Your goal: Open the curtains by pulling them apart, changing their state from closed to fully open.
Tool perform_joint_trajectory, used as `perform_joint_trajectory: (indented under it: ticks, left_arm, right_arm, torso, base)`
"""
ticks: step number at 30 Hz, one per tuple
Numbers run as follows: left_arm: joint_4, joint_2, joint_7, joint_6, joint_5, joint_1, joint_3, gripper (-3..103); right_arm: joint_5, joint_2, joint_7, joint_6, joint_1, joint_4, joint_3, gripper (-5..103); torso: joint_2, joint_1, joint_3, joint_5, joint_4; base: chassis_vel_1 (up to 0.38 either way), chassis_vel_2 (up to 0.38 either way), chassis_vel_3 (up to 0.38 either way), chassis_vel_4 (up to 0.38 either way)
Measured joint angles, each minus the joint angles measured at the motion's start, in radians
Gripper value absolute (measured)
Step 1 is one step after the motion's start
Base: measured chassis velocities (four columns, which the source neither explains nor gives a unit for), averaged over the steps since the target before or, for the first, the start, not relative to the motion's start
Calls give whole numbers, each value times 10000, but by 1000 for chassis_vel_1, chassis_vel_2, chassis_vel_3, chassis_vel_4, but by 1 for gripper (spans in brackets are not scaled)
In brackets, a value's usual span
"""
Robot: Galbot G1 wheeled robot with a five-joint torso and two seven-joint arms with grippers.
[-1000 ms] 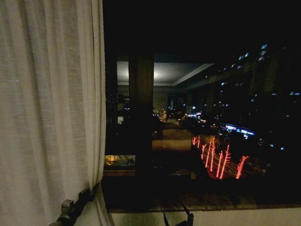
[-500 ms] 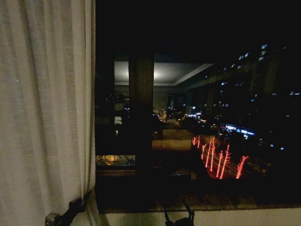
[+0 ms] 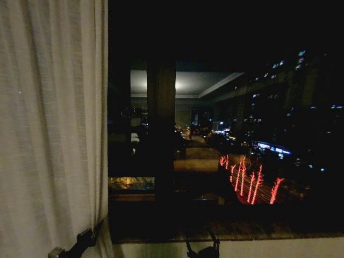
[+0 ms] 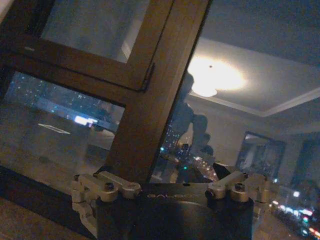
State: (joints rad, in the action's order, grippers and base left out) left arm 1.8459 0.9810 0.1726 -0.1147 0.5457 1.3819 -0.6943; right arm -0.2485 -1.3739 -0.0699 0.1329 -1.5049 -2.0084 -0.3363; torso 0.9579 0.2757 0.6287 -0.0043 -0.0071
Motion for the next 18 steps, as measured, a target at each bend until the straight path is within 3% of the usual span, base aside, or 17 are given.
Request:
perform_joint_trajectory:
  ticks: [8,18]
  left_arm:
    - [127,155,-14,2,-50,214,-179,0]
    - [330,334,-10,42,-122,413,-356,0]
  right_arm:
    - [-366,0,18,117,-1,67,116,100]
    - [-505,0,36,170,-113,-5,489,100]
  torso:
    - [0,0,0,0,0]
    - [0,3,1,-1,1]
  base:
    - [89,105,-79,-112]
    - [229,235,-245,-247]
